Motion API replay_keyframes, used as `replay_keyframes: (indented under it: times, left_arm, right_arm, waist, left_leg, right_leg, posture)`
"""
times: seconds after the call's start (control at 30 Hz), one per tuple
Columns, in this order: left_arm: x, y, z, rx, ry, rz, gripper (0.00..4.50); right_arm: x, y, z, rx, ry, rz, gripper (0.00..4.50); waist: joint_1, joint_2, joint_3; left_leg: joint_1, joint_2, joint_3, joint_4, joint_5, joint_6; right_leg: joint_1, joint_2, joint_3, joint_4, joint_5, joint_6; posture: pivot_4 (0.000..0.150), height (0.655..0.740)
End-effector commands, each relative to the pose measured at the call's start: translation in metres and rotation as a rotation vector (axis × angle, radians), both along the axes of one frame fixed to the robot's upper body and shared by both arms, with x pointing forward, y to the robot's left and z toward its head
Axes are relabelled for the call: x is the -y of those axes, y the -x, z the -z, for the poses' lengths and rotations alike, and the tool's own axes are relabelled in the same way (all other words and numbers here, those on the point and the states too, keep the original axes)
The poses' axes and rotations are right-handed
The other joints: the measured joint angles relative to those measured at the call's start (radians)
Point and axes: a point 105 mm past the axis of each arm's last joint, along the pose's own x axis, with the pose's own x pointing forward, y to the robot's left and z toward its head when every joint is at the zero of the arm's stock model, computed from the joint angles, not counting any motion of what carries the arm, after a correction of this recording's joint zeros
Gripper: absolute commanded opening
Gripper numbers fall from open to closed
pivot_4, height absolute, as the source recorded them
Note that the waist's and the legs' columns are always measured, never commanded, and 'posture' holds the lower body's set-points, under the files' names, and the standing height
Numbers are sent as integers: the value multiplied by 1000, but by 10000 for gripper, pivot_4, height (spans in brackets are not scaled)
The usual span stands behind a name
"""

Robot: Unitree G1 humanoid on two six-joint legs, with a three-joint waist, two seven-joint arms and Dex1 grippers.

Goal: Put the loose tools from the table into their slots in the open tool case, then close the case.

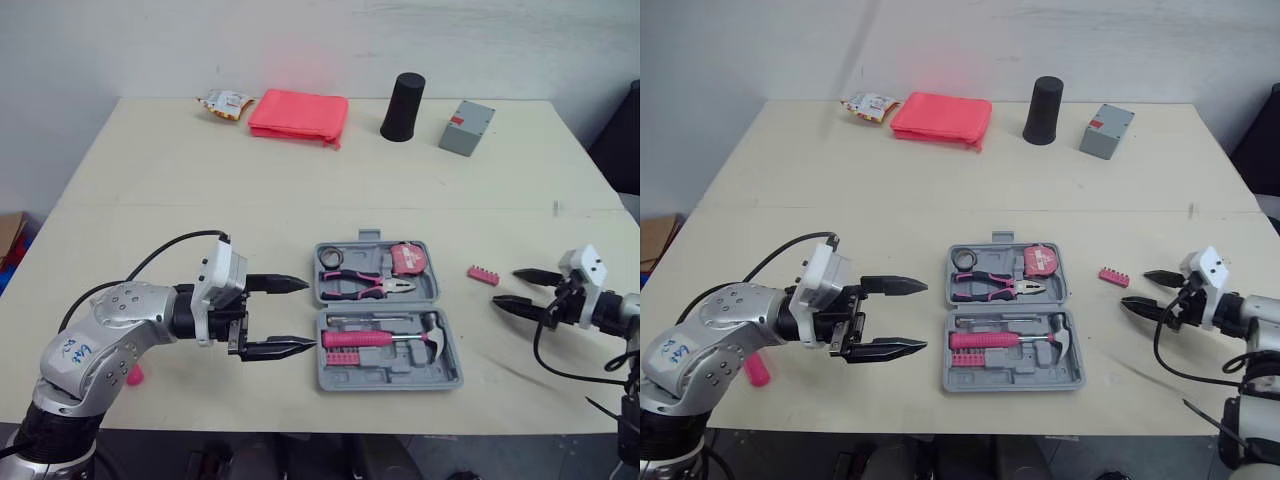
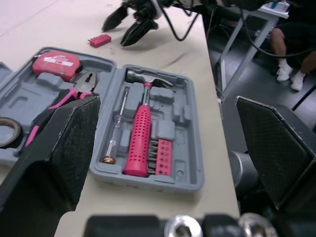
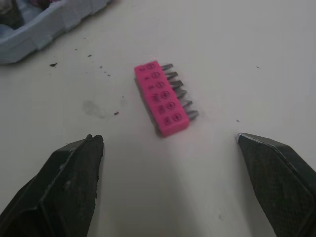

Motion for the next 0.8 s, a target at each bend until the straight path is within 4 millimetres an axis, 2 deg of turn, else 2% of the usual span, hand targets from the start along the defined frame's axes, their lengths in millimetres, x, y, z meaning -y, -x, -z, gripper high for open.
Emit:
replay_keyframes:
  times: [0.03,0.13,0.27,0.47,0.7,0.8]
  left_arm:
    - [0,7,-9,31,0,14,44241]
    - [-1,8,-10,30,-4,8,44241]
    - [-1,8,-9,32,-11,0,44241]
    - [-2,10,-7,26,-18,-2,44241]
    - [-5,10,-8,27,-38,7,44241]
    - [-5,11,-8,26,-43,13,44241]
  right_arm:
    - [-7,-6,-4,19,10,-34,45000]
    - [-17,-7,-1,-4,16,-85,45000]
    - [-19,-9,1,-21,-1,-79,45000]
    - [-12,-4,6,-33,20,-61,45000]
    - [-6,10,23,-70,114,-96,45000]
    - [-3,10,22,-64,104,-70,45000]
  waist:
    - [1,0,0]
    - [3,-1,1]
    - [3,-1,1]
    - [3,-1,1]
    - [6,-1,1]
    - [6,-1,1]
  left_leg:
    - [0,0,0,0,0,0]
    - [0,0,0,0,0,0]
    - [0,0,0,0,0,0]
    - [0,0,0,0,0,0]
    - [0,0,0,1,0,0]
    - [0,0,0,1,0,0]
  right_leg:
    - [0,0,0,0,0,0]
    - [0,0,0,0,0,0]
    - [0,0,0,0,0,0]
    - [0,0,0,0,0,0]
    - [1,0,0,0,0,0]
    - [1,-1,0,0,0,0]
  posture:
    - [1500,7400]
    - [1500,7400]
    - [1500,7400]
    - [1500,7400]
    - [1500,7400]
    - [1500,7400]
